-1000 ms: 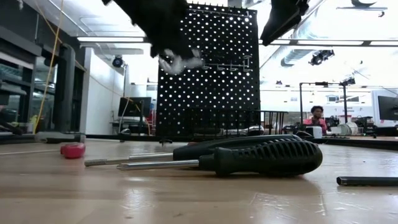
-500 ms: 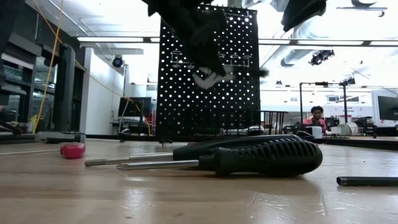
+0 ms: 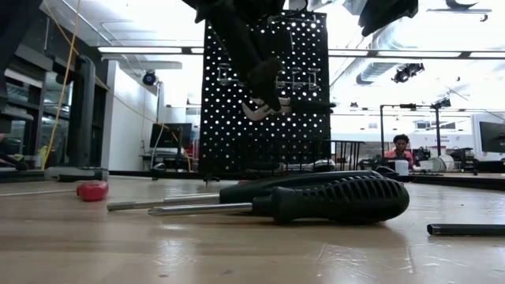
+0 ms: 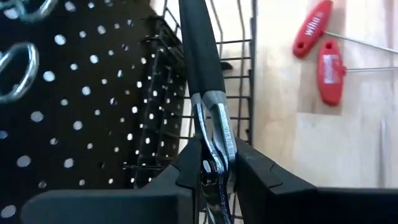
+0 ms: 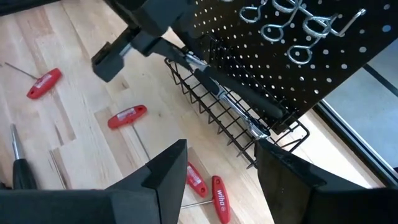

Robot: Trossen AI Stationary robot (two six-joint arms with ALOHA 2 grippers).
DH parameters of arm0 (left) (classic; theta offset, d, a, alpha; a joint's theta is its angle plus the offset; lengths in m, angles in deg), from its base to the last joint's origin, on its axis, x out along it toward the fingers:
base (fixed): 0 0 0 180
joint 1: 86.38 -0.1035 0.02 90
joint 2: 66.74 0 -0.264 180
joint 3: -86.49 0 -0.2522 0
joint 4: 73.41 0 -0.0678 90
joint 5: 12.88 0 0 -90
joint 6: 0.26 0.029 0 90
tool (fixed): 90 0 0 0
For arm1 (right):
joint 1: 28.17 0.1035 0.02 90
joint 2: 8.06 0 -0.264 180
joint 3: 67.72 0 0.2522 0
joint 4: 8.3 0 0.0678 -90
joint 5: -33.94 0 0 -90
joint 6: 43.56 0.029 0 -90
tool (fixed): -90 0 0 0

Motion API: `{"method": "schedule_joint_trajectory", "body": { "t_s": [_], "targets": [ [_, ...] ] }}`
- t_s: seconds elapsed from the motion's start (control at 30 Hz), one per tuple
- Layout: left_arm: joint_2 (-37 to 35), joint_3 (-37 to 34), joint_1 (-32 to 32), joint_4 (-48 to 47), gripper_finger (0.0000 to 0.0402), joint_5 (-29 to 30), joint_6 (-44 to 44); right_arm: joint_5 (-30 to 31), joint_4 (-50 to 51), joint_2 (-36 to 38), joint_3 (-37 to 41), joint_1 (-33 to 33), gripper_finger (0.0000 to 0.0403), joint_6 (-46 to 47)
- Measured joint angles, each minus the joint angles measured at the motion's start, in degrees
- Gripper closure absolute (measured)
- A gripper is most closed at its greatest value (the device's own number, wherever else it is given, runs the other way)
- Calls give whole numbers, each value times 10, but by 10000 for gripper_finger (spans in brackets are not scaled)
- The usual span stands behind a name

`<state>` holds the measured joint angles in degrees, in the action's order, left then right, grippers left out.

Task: Hang tools onto peg board
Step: Put the black slip-joint plier into the wire basket on the pegboard

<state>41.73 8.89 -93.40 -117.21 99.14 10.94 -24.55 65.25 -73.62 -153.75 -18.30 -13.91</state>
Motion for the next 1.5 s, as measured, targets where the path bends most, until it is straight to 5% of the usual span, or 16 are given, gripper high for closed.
{"method": "schedule_joint_trajectory", "body": {
  "t_s": [0.4,0.67,0.9,1.23,1.33,1.43,1.5],
  "targets": [
    [-46,0,54,-46,348,-58,-106,-10,-18,0,0,0,222,-32],
    [-76,0,79,-20,348,-37,-60,-115,-119,-54,0,0,222,-312],
    [-76,0,83,-36,348,-34,-62,-28,-143,-148,-27,0,222,-486],
    [-75,-1,85,-35,348,-30,-50,54,-90,-272,-72,-5,223,-527],
    [-76,-1,86,-34,348,-26,-49,58,-92,-282,-72,-6,254,-520],
    [-75,-1,87,-37,348,-35,-48,55,-86,-286,-73,-5,356,-505],
    [-76,-1,87,-41,348,-37,-51,45,-86,-282,-73,-6,377,-495]
  ]
}}
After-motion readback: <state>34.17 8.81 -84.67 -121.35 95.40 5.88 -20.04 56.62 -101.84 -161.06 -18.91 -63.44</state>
